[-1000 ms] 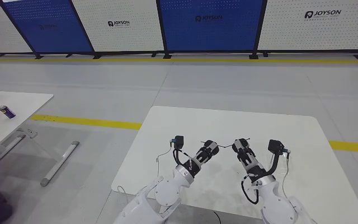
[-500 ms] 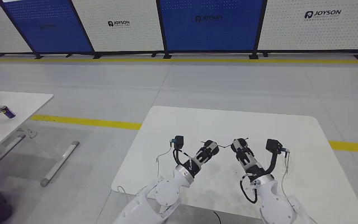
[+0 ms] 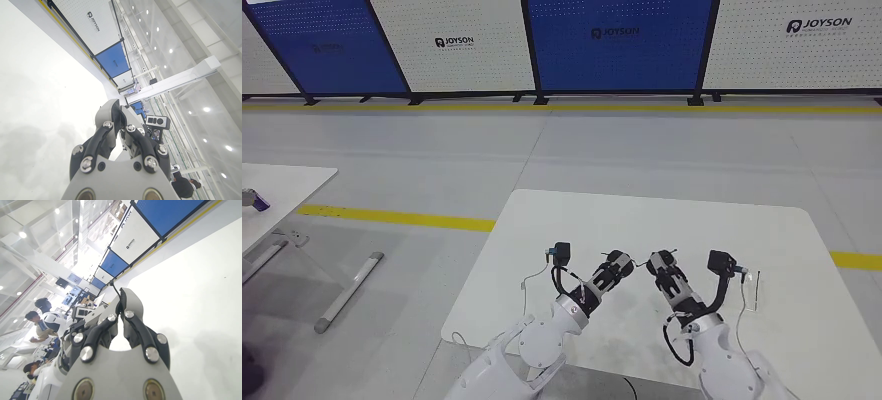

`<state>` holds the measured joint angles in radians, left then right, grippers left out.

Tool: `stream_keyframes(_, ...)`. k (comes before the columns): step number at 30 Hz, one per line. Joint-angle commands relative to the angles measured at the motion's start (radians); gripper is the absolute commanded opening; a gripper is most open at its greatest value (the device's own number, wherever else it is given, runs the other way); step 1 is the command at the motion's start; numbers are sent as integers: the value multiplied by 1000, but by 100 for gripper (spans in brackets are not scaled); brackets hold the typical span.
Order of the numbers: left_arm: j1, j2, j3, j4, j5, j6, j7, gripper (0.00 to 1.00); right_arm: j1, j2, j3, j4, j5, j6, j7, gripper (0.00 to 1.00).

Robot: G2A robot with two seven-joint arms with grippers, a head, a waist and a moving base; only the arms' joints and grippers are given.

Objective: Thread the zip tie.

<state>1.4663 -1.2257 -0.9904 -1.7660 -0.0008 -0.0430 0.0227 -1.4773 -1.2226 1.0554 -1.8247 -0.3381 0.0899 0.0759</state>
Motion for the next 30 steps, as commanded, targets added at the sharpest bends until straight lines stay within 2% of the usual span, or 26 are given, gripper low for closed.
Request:
stream_keyframes(1, 0, 0, 0, 0, 0, 0, 0, 0, 1, -3, -1, 5, 28, -5, 5, 0)
stream_keyframes(6, 0, 0, 0, 0, 0, 0, 0, 0, -5, -11, 9, 20, 123, -37, -3, 0)
stream_keyframes(13, 0, 0, 0, 0, 0, 0, 0, 0, -19, -19, 27, 32, 194, -73, -34, 0)
stream_keyframes(24, 0, 0, 0, 0, 0, 0, 0, 0, -4, -30, 16, 64, 200, -81, -23, 0)
stream_keyframes(27, -1, -3, -1, 6, -29, -10, 3, 0, -5, -32, 17, 62, 195, -84, -25, 0)
stream_keyframes(30, -4, -7, -6, 14, -97, -32, -15, 0, -9, -34, 20, 61, 200, -94, -27, 0)
